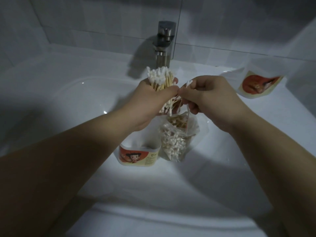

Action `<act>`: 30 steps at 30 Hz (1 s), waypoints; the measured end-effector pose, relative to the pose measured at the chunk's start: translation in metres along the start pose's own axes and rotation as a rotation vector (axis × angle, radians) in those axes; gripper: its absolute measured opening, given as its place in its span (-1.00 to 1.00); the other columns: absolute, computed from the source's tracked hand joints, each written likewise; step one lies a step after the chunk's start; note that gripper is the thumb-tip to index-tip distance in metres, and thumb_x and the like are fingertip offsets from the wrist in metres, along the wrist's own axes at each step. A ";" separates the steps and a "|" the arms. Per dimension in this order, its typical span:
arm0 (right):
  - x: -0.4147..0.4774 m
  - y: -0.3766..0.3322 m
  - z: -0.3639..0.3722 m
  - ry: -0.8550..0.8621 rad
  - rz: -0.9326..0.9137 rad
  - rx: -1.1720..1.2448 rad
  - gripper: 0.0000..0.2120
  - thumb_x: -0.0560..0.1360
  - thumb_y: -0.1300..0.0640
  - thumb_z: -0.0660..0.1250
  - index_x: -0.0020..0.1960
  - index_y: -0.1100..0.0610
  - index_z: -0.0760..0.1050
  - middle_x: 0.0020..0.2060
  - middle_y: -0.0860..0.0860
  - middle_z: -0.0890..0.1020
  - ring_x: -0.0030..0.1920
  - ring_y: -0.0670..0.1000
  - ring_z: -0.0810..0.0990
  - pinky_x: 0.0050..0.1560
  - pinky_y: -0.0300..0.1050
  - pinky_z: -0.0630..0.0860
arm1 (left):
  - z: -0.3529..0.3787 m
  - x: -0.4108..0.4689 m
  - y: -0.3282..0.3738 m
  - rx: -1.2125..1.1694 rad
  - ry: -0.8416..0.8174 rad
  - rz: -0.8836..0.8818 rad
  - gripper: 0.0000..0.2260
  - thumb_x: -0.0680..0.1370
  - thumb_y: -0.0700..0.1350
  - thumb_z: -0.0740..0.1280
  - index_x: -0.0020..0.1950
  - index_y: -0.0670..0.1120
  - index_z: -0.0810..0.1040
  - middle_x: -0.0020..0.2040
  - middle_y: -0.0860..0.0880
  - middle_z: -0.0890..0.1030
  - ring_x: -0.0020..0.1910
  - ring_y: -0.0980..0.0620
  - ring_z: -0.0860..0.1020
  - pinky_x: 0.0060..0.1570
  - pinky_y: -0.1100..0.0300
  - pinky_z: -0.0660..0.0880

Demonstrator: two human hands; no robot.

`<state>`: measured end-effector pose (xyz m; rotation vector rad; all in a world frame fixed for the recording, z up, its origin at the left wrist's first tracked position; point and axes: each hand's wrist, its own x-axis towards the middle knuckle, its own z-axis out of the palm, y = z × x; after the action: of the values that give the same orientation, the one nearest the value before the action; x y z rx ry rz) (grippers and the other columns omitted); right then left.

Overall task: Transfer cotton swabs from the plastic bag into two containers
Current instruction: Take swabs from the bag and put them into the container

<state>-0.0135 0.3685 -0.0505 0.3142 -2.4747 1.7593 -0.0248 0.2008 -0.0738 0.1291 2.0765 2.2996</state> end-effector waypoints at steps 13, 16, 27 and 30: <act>0.001 0.001 0.001 0.044 0.058 0.107 -0.93 0.54 0.25 0.44 -0.05 0.27 0.64 -0.38 0.14 0.60 -0.40 0.00 0.54 -0.34 -0.17 0.52 | -0.003 -0.003 0.000 -0.099 -0.255 0.019 -0.82 0.57 -0.39 0.37 0.07 -0.14 0.62 -0.21 -0.08 0.66 -0.25 0.02 0.65 -0.27 0.20 0.60; 0.002 0.002 0.004 0.114 0.032 0.118 -0.78 0.52 0.27 0.46 0.16 0.22 0.62 -0.29 0.16 0.66 -0.35 -0.01 0.62 -0.28 -0.17 0.58 | -0.005 0.000 0.000 -0.047 -0.259 0.019 -0.81 0.55 -0.41 0.38 0.05 -0.16 0.63 -0.23 -0.08 0.67 -0.25 0.04 0.65 -0.26 0.21 0.60; -0.002 0.001 0.000 0.059 -0.143 -0.426 -0.68 0.57 -0.04 0.37 0.31 -0.06 0.61 0.11 -0.31 0.65 0.05 -0.34 0.60 0.11 -0.44 0.46 | -0.009 0.001 -0.003 0.003 -0.290 -0.054 -0.84 0.54 -0.31 0.42 0.07 -0.12 0.67 -0.15 -0.09 0.71 -0.19 0.01 0.69 -0.19 0.12 0.63; -0.010 -0.004 0.000 -0.238 -0.255 -0.501 -0.52 0.50 -0.10 0.45 0.37 -0.24 0.41 0.07 -0.62 0.41 0.14 -0.53 0.40 0.05 -0.63 0.30 | -0.012 0.004 -0.001 -0.090 -0.251 -0.149 -0.85 0.53 -0.30 0.43 0.03 -0.10 0.71 -0.11 -0.10 0.72 -0.14 0.00 0.70 -0.17 0.09 0.65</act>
<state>-0.0028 0.3688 -0.0482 0.7822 -2.7697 1.0140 -0.0302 0.1889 -0.0761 0.2379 1.7966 2.1591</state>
